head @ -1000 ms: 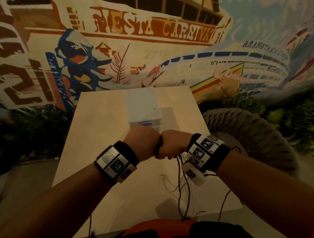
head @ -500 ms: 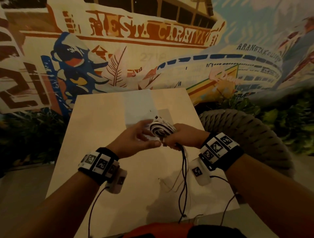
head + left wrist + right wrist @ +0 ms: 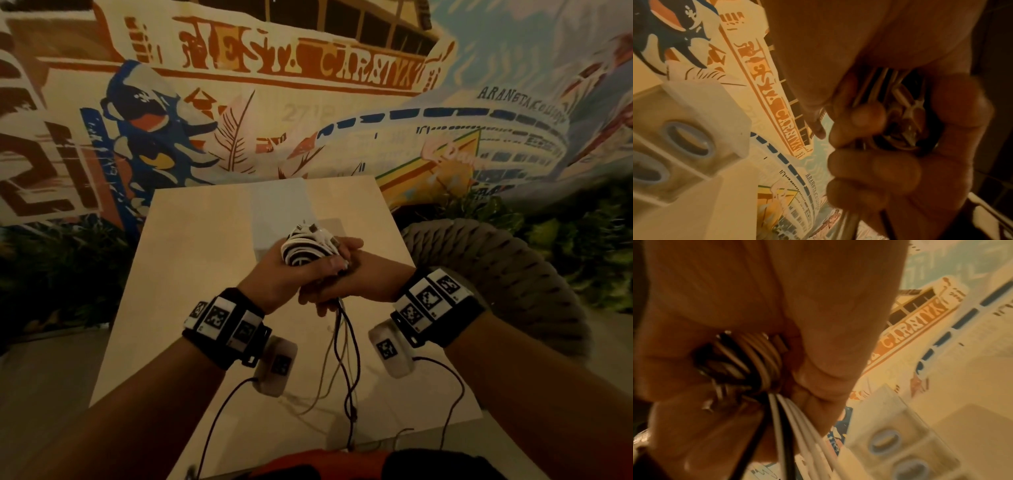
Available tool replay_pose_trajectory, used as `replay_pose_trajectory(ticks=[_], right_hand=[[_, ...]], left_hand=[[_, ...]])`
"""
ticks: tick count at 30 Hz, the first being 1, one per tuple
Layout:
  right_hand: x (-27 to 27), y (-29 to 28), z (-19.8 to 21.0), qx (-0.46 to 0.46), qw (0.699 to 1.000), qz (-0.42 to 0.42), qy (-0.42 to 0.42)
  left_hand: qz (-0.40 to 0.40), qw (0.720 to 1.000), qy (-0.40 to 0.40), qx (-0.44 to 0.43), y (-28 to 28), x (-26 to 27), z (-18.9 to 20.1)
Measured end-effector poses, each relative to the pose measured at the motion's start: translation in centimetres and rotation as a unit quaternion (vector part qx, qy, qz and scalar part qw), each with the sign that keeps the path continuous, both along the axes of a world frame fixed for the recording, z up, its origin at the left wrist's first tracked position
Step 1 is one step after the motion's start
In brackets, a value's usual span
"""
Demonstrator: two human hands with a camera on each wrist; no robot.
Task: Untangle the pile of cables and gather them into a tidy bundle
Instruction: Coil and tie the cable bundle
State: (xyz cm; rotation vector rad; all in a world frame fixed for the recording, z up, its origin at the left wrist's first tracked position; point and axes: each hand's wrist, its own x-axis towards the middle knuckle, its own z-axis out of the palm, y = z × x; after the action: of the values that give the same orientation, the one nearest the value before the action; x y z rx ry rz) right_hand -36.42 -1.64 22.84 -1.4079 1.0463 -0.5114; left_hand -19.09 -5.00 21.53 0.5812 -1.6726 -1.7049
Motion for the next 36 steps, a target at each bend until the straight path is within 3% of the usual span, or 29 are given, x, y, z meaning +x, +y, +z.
replay_pose_trajectory(ticks=[4,6,10,12,14,18,21,24,28,32,36], right_hand=[[-0.5,0.9,-1.5,0.034,0.998,0.004,-0.045],[-0.8,1.3,-2.8,0.059,0.997,0.032,-0.032],[-0.9,1.6,-4.7,0.071,0.997,-0.006,0.043],[-1.1,1.7,-5.0,0.086,0.994,-0.021,0.058],[-1.6,1.7,-5.2,0.097,0.993,-0.048,0.045],[-2.5,1.1,-5.0,0.153,0.984,-0.088,-0.015],[-2.7,0.5,-4.5,0.186,0.974,-0.12,-0.04],[-2.7,-0.3,-4.0,0.191,0.972,-0.129,-0.042],[-3.1,-1.2,-3.0,0.226,0.966,-0.124,-0.03],[-3.5,-1.5,-1.5,0.192,0.977,-0.093,0.01],[-3.1,-1.7,-1.0,0.136,0.984,-0.049,0.101]], left_hand=[[0.05,0.998,0.021,0.007,0.0,0.2,0.5],[0.073,0.996,0.04,0.018,0.0,0.2,0.8],[0.117,0.991,0.057,0.018,-0.4,0.0,1.0],[0.132,0.991,0.032,0.0,-0.8,0.4,0.7],[0.139,0.986,-0.052,-0.074,-1.3,0.9,0.3],[0.078,0.959,-0.22,-0.163,-1.4,1.0,-0.2],[0.012,0.913,-0.32,-0.254,-1.8,0.5,-0.2],[-0.044,0.862,-0.378,-0.336,-2.0,-0.3,-0.1],[-0.025,0.799,-0.412,-0.438,-1.9,-0.9,-1.1],[0.038,0.778,-0.385,-0.495,-1.6,-1.1,-2.7],[0.085,0.783,-0.411,-0.46,-1.4,-2.0,-3.4]])
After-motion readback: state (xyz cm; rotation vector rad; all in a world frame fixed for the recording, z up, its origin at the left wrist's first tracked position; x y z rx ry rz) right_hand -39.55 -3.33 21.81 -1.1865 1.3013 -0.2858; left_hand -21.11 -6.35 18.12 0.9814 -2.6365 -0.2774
